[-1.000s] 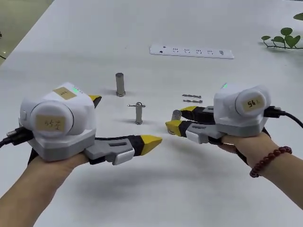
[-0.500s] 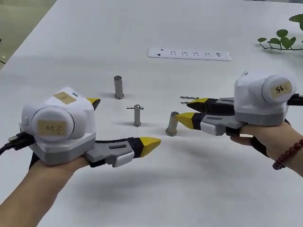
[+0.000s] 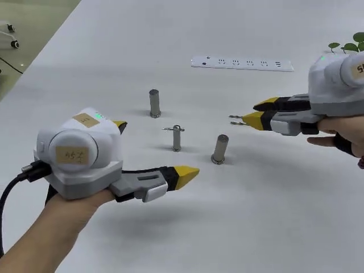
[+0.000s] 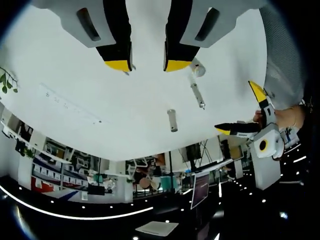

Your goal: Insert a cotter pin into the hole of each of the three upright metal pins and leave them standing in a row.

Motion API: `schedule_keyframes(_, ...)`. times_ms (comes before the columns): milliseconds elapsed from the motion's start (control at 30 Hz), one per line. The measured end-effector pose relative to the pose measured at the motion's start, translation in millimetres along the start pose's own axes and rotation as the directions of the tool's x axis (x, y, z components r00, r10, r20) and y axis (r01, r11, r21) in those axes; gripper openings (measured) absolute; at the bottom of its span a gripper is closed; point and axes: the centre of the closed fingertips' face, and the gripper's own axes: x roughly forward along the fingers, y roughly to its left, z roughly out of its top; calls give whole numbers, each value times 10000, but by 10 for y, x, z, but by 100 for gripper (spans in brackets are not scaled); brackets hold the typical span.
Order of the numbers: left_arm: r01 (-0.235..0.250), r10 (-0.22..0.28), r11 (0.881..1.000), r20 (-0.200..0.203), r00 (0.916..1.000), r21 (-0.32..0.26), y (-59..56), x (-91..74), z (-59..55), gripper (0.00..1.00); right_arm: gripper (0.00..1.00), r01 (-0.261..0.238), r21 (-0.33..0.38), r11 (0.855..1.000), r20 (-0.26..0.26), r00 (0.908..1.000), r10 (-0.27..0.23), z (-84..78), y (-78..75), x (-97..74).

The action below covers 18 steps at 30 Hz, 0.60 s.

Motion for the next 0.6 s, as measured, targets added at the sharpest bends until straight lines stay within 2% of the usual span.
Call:
schedule_keyframes(133, -19, 19, 10000, -4, 10000, 78, 2, -5, 1, 97, 21, -184, -485, 9987, -984, 9951, 135, -108, -120, 110)
schedule_keyframes(300, -44, 44, 10000, 10, 10000, 57, 19, -8, 1, 97, 20, -400, -909, 9951, -1587, 9870, 252, -131, -208, 263)
schedule_keyframes(367, -54, 54, 10000, 32, 10000, 39, 24, -14, 6, 97, 20, -527, -1081, 9927, -1932, 9807, 311, -150, -234, 316)
schedule_keyframes(433, -59, 59, 10000, 64, 10000, 38, 28, -19, 16, 97, 20, -682, -1488, 9865, -2492, 9680, 293, -203, -275, 361)
schedule_keyframes(600, 45, -45, 9999, -23, 10000, 113, 19, -33, 18, 94, 19, -991, -1665, 9811, -3121, 9491, 429, -232, -311, 460)
